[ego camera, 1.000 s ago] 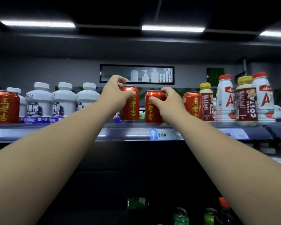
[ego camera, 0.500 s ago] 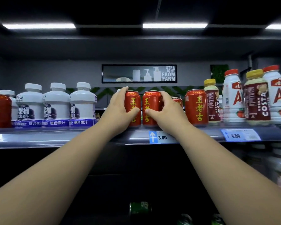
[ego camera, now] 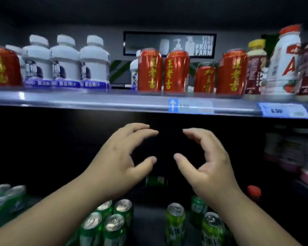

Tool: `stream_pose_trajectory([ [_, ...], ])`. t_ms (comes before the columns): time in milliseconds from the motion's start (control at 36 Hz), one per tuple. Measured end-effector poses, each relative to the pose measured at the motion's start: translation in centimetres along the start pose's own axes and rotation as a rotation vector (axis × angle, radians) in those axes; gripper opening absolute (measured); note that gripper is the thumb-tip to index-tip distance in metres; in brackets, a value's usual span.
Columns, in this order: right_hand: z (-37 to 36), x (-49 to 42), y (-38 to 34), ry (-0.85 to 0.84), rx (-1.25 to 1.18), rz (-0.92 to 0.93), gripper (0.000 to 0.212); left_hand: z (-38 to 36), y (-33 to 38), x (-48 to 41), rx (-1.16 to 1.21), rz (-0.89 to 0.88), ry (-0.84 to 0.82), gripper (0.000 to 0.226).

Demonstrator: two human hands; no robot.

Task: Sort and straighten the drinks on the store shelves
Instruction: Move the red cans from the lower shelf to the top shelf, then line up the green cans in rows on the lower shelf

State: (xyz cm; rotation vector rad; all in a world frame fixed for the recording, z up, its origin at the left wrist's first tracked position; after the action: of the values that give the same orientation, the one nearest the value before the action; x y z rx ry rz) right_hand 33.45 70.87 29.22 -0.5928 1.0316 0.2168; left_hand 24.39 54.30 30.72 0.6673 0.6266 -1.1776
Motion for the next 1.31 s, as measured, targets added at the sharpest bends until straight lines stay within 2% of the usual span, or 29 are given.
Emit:
stream_pose_trajectory([
  [111,-5.0,4.5,5.7,-0.32,0.027,-0.319,0.048,-3.9,-1.9,2.5,0.018,0.132,-0.112,0.053],
  [194,-7.3,7.4,10.0,-0.479,0.124,-0.516,0.045,-6.8,-4.6,4.3,0.049,0.275,-0.202,0.048],
  [278,-8.6,9.5,12.6,-0.543,0.133,-0.644,0.044,-9.3,-7.0,5.8,0.07,0.367,-0.26,0.043],
  [417,-10.6,11.0,15.0,-0.574,0.135,-0.698,0.052,-13.2,-11.4,6.9,0.062,0.469,-0.419,0.044],
  [639,-13.6,11.7,17.7,-0.502,0.147,-0.765,0.057,-19.9,-17.5,5.0,0.056,0.427,-0.662,0.054],
  [806,-14.4,12.7,19.7,-0.492,0.281,-0.875,0.063,-24.8,-21.2,2.2,0.01,0.354,-0.849,0.063],
  [861,-14.5,13.3,20.2,-0.436,0.265,-0.945,0.057,-26.4,-22.1,1.2,0.034,0.324,-0.878,0.061],
  [917,-14.8,13.9,20.4,-0.354,0.232,-0.99,0.042,-27.9,-23.1,0.3,0.029,0.281,-0.888,0.057],
  [1000,-15.0,14.4,20.5,-0.203,0.242,-0.967,0.021,-30.4,-24.7,-0.4,-0.019,0.232,-0.905,0.061],
  [1111,-15.2,14.7,20.7,-0.061,0.267,-0.926,0.02,-33.6,-26.9,-0.4,-0.08,0.225,-0.973,0.076],
  [1306,-15.7,14.3,21.0,0.023,0.333,-0.946,0.019,-37.2,-29.2,-1.4,-0.134,0.225,-1.003,0.078],
])
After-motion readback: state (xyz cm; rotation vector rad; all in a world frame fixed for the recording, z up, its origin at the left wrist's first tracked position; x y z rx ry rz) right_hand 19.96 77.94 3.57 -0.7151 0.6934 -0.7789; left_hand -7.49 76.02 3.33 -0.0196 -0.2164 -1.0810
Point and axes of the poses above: each hand's wrist, its own x-axis away from the middle knuckle, its own z-axis out of the back of the hand, y = z × x, the point moved 8 cm from there along -x, towards the middle knuckle, and after that the axes turned 6 degrees about -y, right-handed, at the moved point
